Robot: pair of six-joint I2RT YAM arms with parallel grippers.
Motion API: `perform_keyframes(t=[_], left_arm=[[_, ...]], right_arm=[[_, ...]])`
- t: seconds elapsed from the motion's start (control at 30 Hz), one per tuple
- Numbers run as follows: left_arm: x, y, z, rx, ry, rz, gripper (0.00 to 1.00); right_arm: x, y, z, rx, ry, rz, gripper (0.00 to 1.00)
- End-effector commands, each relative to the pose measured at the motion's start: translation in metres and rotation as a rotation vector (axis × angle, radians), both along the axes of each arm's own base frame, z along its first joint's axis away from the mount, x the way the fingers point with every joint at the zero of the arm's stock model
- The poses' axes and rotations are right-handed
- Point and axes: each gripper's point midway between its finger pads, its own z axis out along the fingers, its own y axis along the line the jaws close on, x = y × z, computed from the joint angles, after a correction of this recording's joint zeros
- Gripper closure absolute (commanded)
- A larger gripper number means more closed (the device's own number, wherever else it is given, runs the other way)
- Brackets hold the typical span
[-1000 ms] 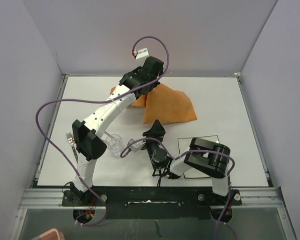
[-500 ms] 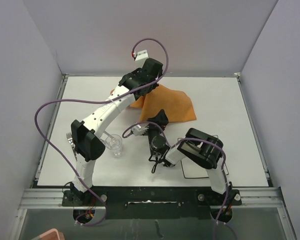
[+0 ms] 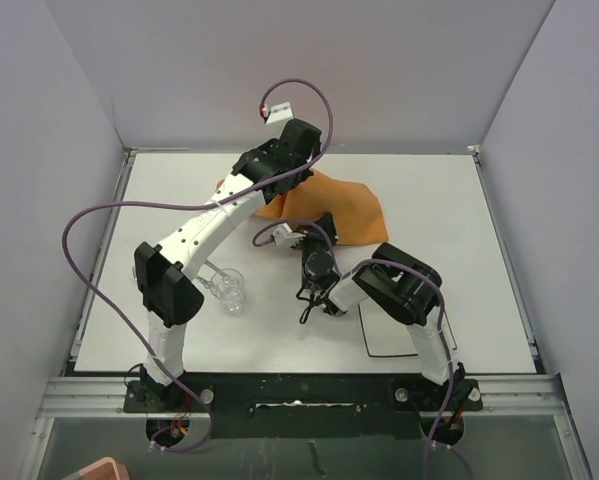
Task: Set the dinner table for one person
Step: Flatten out the napkin at the center of the board.
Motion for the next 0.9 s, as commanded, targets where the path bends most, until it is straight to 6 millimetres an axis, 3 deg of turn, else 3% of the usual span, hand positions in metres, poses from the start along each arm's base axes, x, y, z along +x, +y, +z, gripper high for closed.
perform_keyframes(t=[0.0,0.13,0.17,0.23,0.27,0.3,0.37,0.4,0.47,0.53,0.67,0.77,0.87], left_arm=[[-0.014,0.026,0.092,-0.103,-0.191,0.021,1.00],[-0.017,0.034,0.087,-0.075,-0.187,0.030,1.00],[-0.017,0.034,0.086,-0.073,-0.184,0.030,1.00],[-0.017,0.033,0.083,-0.074,-0.179,0.026,1.00],[-0.017,0.031,0.082,-0.078,-0.175,0.022,1.00],[-0.016,0.028,0.083,-0.085,-0.175,0.017,1.00],[-0.014,0.023,0.083,-0.094,-0.174,0.006,1.00],[-0.013,0.020,0.084,-0.099,-0.177,0.000,1.00],[-0.010,0.018,0.089,-0.110,-0.189,0.003,1.00],[-0.008,0.017,0.095,-0.128,-0.199,0.011,1.00],[-0.005,0.010,0.108,-0.193,-0.212,0.022,1.00],[-0.005,0.001,0.113,-0.242,-0.207,0.018,1.00],[-0.008,-0.013,0.118,-0.265,-0.207,-0.007,1.00]], right_arm=[[0.006,-0.040,0.091,0.223,-0.174,-0.102,1.00],[-0.001,-0.076,0.170,0.340,-0.295,-0.193,1.00],[-0.005,-0.078,0.183,0.360,-0.308,-0.203,1.00],[-0.013,-0.069,0.190,0.363,-0.279,-0.168,1.00],[-0.020,-0.062,0.188,0.372,-0.261,-0.133,1.00],[-0.028,-0.055,0.184,0.387,-0.237,-0.096,0.90],[-0.046,-0.040,0.172,0.411,-0.179,-0.024,0.43],[-0.059,-0.033,0.170,0.436,-0.163,0.012,0.25],[-0.075,-0.026,0.160,0.445,-0.129,0.035,0.02],[-0.091,-0.022,0.154,0.463,-0.129,0.054,0.00],[-0.112,0.002,0.123,0.415,-0.063,0.129,0.01],[-0.119,0.020,0.095,0.363,-0.028,0.153,0.01],[-0.122,0.034,0.085,0.306,-0.070,0.157,0.01]])
